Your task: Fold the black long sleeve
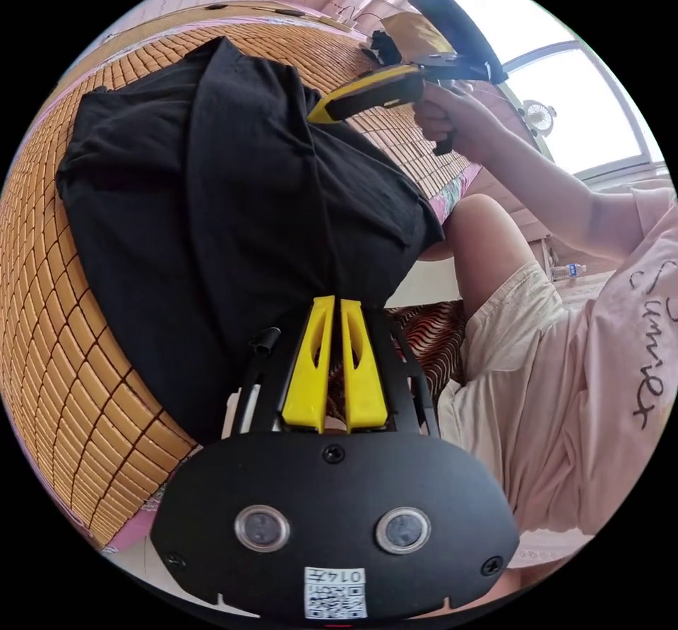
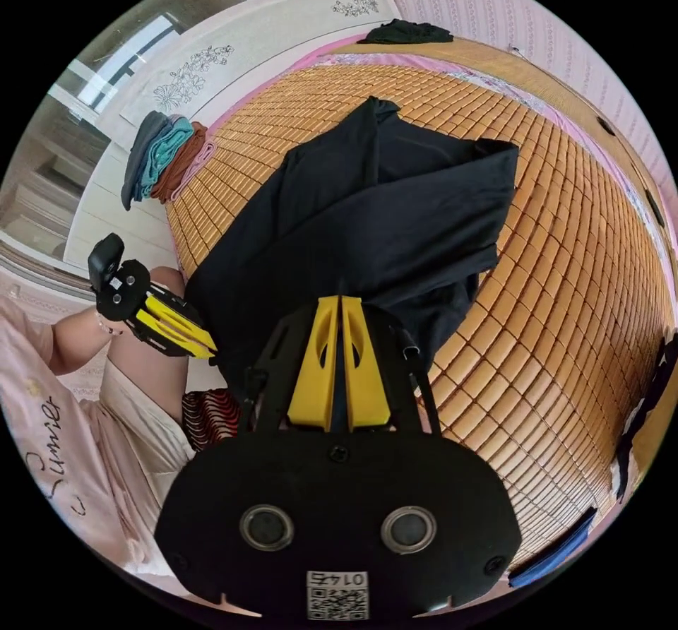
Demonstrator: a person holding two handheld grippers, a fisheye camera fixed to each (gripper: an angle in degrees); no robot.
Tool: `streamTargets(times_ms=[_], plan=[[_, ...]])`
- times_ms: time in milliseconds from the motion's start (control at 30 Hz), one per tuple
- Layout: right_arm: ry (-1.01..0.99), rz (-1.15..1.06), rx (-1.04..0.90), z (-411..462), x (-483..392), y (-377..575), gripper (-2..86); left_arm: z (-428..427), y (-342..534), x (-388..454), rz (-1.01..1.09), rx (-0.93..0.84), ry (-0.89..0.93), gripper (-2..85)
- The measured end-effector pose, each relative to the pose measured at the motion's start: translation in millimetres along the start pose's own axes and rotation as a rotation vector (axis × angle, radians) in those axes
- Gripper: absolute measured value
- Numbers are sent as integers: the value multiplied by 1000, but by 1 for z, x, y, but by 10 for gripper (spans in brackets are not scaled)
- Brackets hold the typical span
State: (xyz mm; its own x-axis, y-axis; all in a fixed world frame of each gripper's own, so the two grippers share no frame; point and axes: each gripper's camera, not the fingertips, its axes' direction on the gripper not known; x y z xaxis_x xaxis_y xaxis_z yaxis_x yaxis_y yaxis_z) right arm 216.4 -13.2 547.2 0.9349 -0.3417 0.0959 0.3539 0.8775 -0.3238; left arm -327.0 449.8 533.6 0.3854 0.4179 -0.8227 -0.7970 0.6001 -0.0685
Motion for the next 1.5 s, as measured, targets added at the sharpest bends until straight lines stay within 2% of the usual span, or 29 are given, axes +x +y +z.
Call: streamTargets(times_ms=[133, 200, 300, 400, 567, 633, 700, 867, 967, 1033, 1133, 1267, 1367, 1500], plan=[[89, 82, 81, -20, 55, -28, 84, -59, -4, -52, -31, 132, 7, 8], [168, 111, 92, -21, 86, -48, 96, -107, -21, -110, -94, 233, -98, 7], [170, 144, 94, -15, 122, -74, 118, -154, -59, -188, -205, 319, -207, 1], [160, 196, 92, -5, 153, -95, 126, -181, -97, -257, -306, 435, -211, 25], [84, 260, 53, 12, 181, -113, 88, -176, -159, -322, -395, 426, -289, 90], [65, 280, 60, 13, 190, -112, 51, -163, -173, -341, -434, 389, -243, 76], [-36, 322, 126, -1, 206, -107, 17, -153, -182, -356, -470, 341, -201, 29], [-36, 366, 319, -67, 223, -99, 8, -209, -175, -347, -531, 571, -167, -2], [-50, 351, 406, -106, 216, -90, 6, -256, -172, -320, -484, 703, -132, -5], [-63, 302, 433, -124, 201, -77, 7, -277, -170, -297, -423, 730, -109, -6], [-129, 171, 417, -140, 159, -37, 8, -298, -148, -245, -277, 691, -109, -5], [-208, 59, 328, -128, 86, 52, 12, -284, -65, -161, -97, 553, -101, -2], [-210, 91, 170, -74, 44, 107, 20, -240, 6, -119, -96, 455, -106, 11], [-2, 142, -49, -2, 7, 148, 50, -154, 68, -97, -221, 291, -142, 33]])
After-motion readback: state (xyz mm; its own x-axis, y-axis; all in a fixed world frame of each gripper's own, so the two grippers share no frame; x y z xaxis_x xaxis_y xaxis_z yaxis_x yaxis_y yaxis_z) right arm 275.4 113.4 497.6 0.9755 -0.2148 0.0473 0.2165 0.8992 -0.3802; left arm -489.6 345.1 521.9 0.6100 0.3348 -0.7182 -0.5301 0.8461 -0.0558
